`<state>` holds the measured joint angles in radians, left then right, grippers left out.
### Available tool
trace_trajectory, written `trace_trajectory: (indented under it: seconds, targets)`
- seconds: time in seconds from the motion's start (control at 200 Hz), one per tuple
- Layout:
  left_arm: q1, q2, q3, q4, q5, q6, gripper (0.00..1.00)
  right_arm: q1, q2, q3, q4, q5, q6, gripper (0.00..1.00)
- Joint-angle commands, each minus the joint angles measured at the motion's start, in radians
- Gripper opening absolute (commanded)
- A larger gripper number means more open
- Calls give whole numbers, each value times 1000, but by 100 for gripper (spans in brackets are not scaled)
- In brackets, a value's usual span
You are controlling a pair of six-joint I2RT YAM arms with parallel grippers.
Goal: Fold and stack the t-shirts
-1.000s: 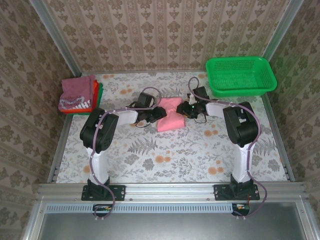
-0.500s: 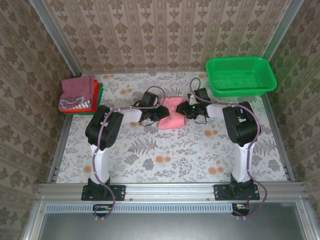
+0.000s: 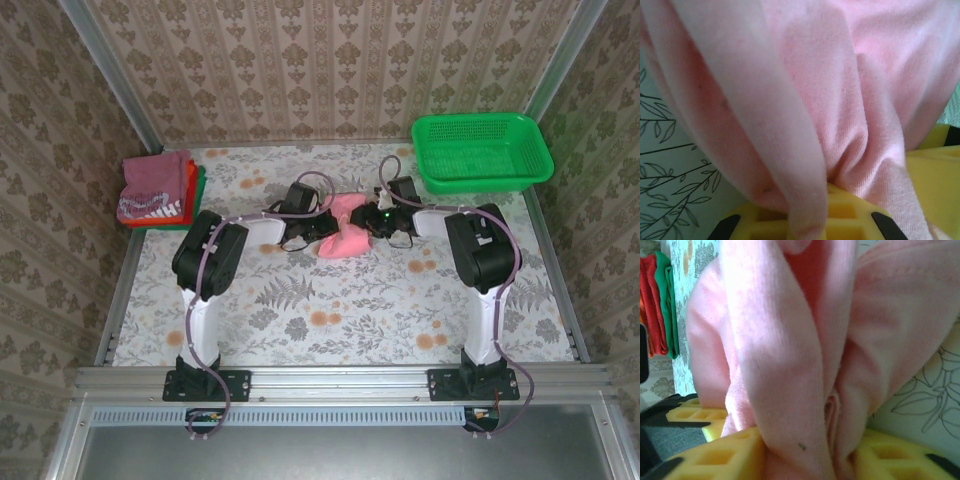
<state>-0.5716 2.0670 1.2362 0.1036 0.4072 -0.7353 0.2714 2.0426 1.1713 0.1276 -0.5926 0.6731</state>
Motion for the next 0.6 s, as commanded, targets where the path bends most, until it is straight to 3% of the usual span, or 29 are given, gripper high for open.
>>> trace_trajectory:
  seconds: [0.0,0.085,0.235,0.595]
  targets:
    - [20,-85,-19,-83,-20,203,0,10,-89,-53,-30,60,-95,67]
    - [44,-120,5,-201,-42,343,0,11,-148,-96,1,118,-142,85]
    - [94,-181,26,-332,-73,565,0,17,-242,-180,103,133,-213,98]
    - [242,-281,101,-551,-93,854,0,123,-339,-224,190,133,-389,100]
